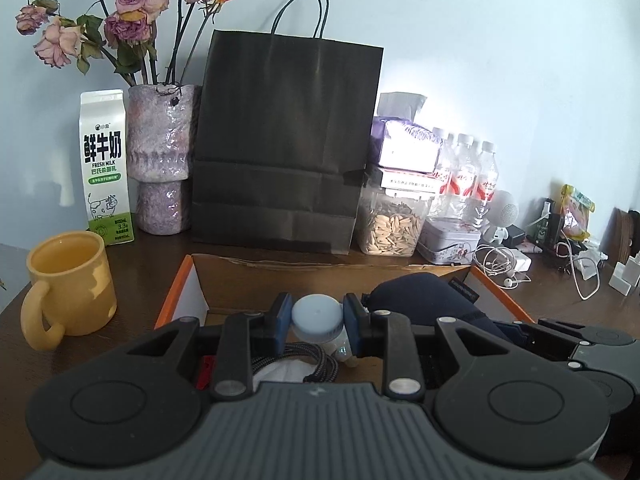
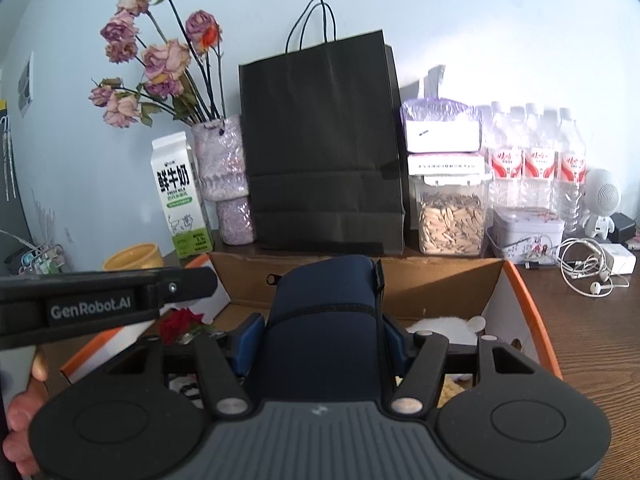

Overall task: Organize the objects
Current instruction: 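Carry the pouch with the right tool into the box while the left tool drops the cap there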

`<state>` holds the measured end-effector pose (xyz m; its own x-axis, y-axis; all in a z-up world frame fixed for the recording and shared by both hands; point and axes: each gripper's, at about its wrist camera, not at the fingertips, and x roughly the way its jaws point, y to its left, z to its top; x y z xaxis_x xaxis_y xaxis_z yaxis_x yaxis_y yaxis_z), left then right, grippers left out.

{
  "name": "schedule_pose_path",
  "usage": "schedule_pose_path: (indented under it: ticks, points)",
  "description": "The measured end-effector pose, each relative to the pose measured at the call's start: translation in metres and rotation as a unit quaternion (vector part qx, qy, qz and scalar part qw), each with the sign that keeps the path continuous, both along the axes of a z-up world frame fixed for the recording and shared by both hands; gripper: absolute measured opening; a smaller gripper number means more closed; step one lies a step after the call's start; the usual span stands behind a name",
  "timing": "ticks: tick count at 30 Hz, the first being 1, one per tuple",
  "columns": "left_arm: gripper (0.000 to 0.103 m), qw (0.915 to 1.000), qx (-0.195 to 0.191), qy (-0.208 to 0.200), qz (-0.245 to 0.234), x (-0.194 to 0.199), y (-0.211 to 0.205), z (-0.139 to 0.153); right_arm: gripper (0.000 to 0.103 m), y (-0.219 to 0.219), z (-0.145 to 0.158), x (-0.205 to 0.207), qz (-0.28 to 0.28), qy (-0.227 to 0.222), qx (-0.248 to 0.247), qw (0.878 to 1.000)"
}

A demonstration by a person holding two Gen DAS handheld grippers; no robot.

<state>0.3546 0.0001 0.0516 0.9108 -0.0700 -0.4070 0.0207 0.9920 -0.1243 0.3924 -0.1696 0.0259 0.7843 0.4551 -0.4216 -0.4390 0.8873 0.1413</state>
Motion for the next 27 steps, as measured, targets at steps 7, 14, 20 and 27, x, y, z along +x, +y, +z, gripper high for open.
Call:
schedule_pose_path:
  ticks: [7, 14, 20, 27]
  points:
    - [0.067, 0.9999, 0.004, 0.010, -0.002, -0.001, 0.000, -0.005, 0.064, -0.005, -0.001, -0.002, -0.004, 0.003, 0.000, 1.000]
    - [0.103, 0.9996, 0.014, -0.002, 0.026, -0.006, 0.004, -0.003, 0.103, -0.009, 0.002, -0.003, -0.026, -0.006, -0.007, 1.000]
    - [0.103, 0.9995, 0.015, 0.000, 0.028, -0.006, 0.004, -0.003, 0.103, -0.006, -0.001, -0.002, -0.026, -0.005, -0.014, 1.000]
    - [0.103, 0.9994, 0.017, -0.004, 0.031, -0.011, 0.006, -0.002, 0.103, -0.005, 0.001, -0.006, -0.023, -0.011, -0.023, 0.999]
